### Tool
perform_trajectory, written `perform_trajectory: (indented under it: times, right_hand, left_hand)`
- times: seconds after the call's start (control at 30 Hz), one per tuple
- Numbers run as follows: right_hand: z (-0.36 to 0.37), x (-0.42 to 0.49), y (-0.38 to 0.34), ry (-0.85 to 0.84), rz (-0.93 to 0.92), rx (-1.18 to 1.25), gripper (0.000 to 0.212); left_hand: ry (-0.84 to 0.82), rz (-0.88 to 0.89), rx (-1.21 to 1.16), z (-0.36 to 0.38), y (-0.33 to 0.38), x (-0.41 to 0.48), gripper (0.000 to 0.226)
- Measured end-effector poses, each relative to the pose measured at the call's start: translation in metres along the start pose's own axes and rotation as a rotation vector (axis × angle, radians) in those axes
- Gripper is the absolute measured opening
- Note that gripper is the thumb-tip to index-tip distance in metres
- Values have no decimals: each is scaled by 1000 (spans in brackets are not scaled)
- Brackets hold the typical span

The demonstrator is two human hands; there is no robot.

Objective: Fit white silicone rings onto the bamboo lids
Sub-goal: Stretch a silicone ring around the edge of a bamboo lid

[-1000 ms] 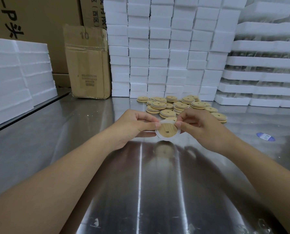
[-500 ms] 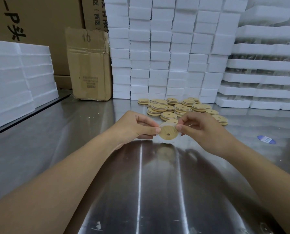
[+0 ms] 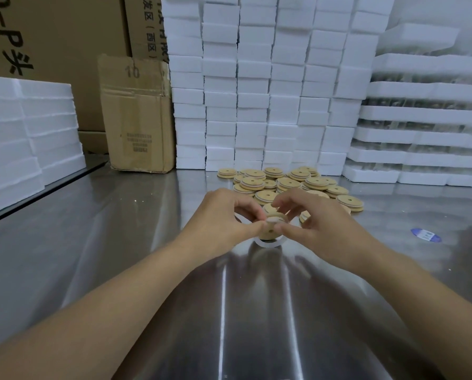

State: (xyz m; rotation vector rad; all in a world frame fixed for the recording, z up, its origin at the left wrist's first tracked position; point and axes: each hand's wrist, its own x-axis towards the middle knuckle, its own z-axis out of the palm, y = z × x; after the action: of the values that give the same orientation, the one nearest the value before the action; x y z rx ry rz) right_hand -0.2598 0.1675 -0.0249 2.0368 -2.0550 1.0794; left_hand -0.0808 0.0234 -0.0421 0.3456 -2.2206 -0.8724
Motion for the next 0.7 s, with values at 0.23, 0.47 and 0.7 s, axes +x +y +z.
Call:
perform_trajectory:
  times: [0.23,0.47,0.7]
  right_hand:
    - [-5,1,1,1,20,73,18]
    - [-6,1,3,36,20,66,16]
    - [-9,4,6,-27,79,235,11]
  left_hand:
    - [3,24,42,-1,-1,0,5]
    - [25,-16,7,-1,-1,0,10]
    - [-7,-120,-135,-4,1,2,7]
